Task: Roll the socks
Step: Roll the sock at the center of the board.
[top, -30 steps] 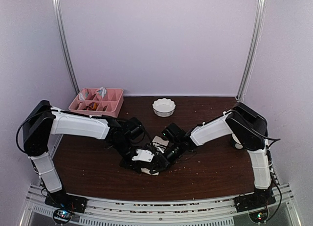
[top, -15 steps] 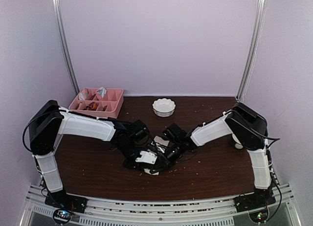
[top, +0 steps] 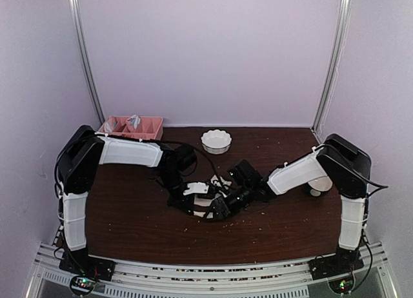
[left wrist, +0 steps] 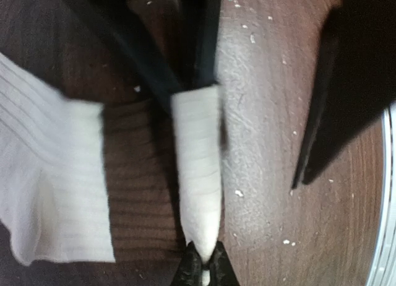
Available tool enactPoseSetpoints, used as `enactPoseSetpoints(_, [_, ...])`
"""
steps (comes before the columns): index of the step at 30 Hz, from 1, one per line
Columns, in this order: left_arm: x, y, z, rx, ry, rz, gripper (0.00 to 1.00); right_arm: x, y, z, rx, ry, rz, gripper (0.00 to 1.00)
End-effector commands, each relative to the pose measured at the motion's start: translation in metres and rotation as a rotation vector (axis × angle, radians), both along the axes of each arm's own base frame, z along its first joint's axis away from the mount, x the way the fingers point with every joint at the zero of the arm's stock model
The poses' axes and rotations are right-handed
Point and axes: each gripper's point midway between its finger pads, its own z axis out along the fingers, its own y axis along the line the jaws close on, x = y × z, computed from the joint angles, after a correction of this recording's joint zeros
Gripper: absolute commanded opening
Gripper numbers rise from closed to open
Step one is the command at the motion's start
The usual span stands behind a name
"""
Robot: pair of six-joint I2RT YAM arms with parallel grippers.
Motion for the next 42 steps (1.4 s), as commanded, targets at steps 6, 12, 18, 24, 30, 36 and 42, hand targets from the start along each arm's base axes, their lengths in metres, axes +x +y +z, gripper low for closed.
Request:
enactPoseSetpoints(6, [-0.012,0.018,-0.014,0.138,0.196,0.074,0.00,0.026,-0.073,-0.056,-0.292,-0.156,-0.287,1.00])
enactPoseSetpoints(12, [-0.013,0.015,-0.011,0.148,0.267,0.075,0.00,0.045,-0.109,-0.025,-0.283,-0.380,-0.446,1.00])
enactPoseSetpoints(18, [-0.009,0.017,-0.008,0.146,0.344,0.110,0.00,0.066,-0.163,0.025,-0.141,-0.490,-0.869,1.00])
enactPoseSetpoints(24, [-0.011,0.016,-0.009,0.171,0.407,0.115,0.00,0.057,-0.155,0.089,0.232,-0.711,-0.815,1.00])
enactPoseSetpoints(30, [-0.010,0.015,-0.010,0.196,0.524,0.158,0.00,0.005,-0.082,0.065,-0.027,-1.167,-0.194,1.00])
enactPoseSetpoints(36, [-0.003,0.017,-0.014,0.218,0.600,0.203,0.00,-0.025,-0.025,0.045,-0.002,-1.206,0.155,0.78])
enactPoseSetpoints(42, [-0.004,0.017,-0.013,0.224,0.617,0.215,0.00,-0.020,0.006,0.024,-0.036,-1.230,0.293,0.54])
